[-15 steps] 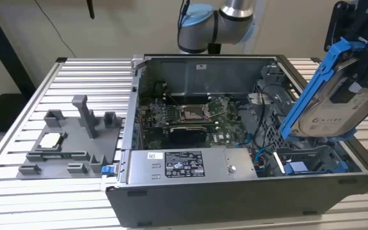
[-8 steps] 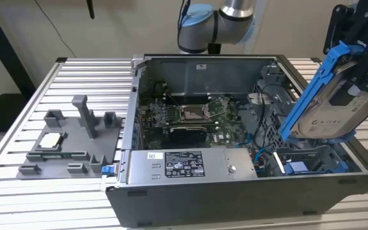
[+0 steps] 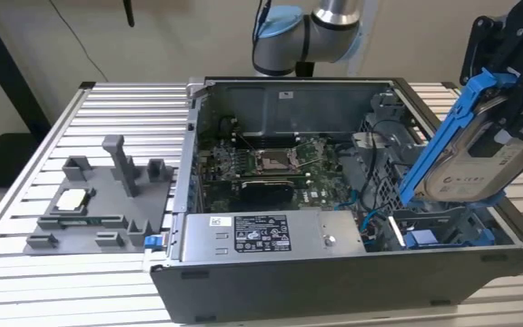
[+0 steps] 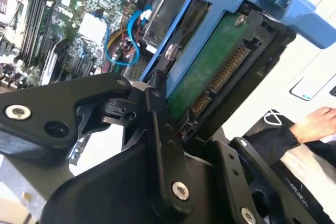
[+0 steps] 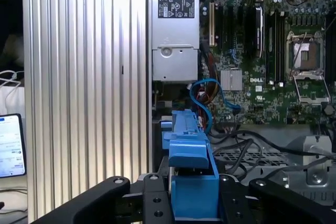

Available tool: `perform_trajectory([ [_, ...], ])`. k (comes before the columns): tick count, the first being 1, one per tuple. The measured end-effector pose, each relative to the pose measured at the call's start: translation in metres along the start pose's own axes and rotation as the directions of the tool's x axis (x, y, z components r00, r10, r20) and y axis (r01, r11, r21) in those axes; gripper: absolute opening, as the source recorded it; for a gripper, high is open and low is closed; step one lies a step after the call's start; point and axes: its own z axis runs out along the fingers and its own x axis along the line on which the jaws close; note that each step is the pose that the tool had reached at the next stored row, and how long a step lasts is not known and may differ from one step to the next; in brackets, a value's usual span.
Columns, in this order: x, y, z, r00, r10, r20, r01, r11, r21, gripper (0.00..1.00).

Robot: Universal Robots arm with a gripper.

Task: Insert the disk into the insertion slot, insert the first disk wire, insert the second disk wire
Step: 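Insert the disk into the insertion slot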

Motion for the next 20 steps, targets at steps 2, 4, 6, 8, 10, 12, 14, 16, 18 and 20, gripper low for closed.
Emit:
perform_trajectory([
  [2,0.0001,-0.0016,0.0025,1.0000,0.000,0.0000,0.000,1.0000,0.0007,0.33],
  [4,0.0001,-0.0030,0.0049,1.0000,0.000,-0.0001,0.000,1.0000,0.0016,0.33],
  [6,0.0001,-0.0047,0.0074,1.0000,0.000,0.0000,0.000,1.0000,0.0027,0.33],
  [8,0.0001,-0.0060,0.0100,1.0000,0.000,0.0001,0.000,1.0000,0.0041,0.33],
  [10,0.0002,-0.0068,0.0129,1.0000,0.000,0.0000,0.000,1.0000,0.0062,0.33],
  [12,0.0004,-0.0075,0.0163,1.0000,0.000,0.0001,0.000,1.0000,0.0084,0.33],
  [14,0.0004,-0.0079,0.0196,1.0000,0.000,0.0002,0.000,0.9999,0.0103,0.33],
  [16,0.0004,-0.0082,0.0226,1.0000,0.000,0.0002,0.000,0.9999,0.0112,0.33],
  [18,0.0004,-0.0084,0.0252,1.0000,0.000,0.0002,0.000,0.9999,0.0115,0.33],
  [20,0.0004,-0.0086,0.0276,1.0000,0.000,0.0003,0.000,0.9999,0.0116,0.33],
])
